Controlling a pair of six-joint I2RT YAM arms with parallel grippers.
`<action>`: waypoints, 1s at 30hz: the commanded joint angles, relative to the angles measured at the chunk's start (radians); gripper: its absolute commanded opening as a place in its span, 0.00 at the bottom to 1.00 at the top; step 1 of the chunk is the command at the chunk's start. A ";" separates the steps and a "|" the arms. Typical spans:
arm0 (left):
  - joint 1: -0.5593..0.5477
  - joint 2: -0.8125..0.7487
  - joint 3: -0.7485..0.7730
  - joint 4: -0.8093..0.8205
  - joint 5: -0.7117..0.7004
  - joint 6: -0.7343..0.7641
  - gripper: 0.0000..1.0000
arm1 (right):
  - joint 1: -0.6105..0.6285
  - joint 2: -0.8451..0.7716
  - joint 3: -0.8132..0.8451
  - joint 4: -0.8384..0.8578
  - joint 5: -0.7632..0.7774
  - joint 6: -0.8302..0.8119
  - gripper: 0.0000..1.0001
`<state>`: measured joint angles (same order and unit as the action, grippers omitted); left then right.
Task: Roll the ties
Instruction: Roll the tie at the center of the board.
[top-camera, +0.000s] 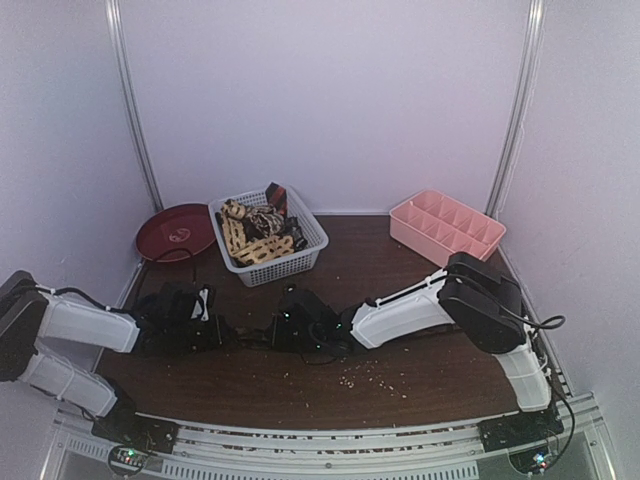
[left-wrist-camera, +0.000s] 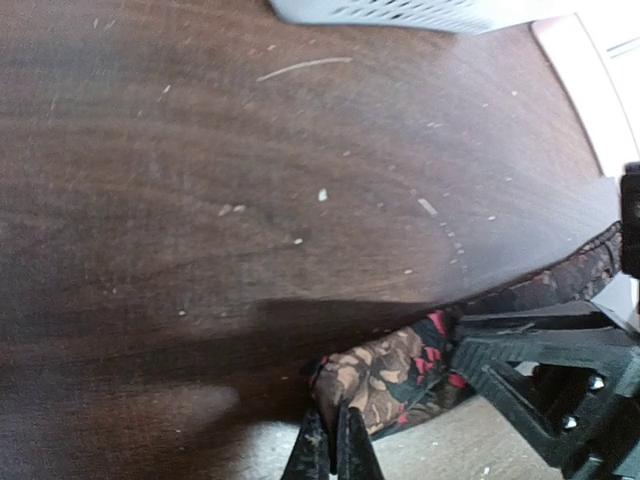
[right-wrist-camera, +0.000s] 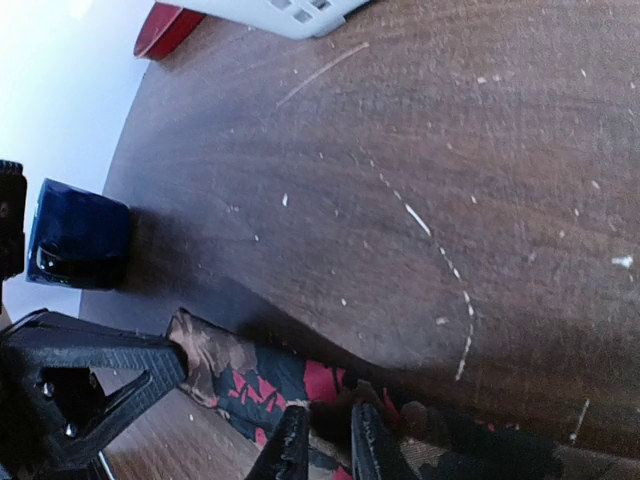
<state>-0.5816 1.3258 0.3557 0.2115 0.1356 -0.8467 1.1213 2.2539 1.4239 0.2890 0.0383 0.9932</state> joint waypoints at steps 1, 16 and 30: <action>0.005 -0.041 0.029 0.042 0.018 0.044 0.00 | -0.003 0.016 0.022 -0.027 -0.030 -0.003 0.17; 0.005 -0.018 0.044 0.007 0.003 0.051 0.00 | -0.065 -0.227 -0.131 -0.350 0.112 -0.953 0.46; 0.004 0.007 0.046 -0.038 -0.053 0.064 0.00 | -0.099 -0.135 -0.049 -0.380 0.020 -1.130 0.43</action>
<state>-0.5816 1.3277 0.3843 0.1623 0.1066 -0.8017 1.0344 2.0930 1.3437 -0.0372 0.1207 -0.0769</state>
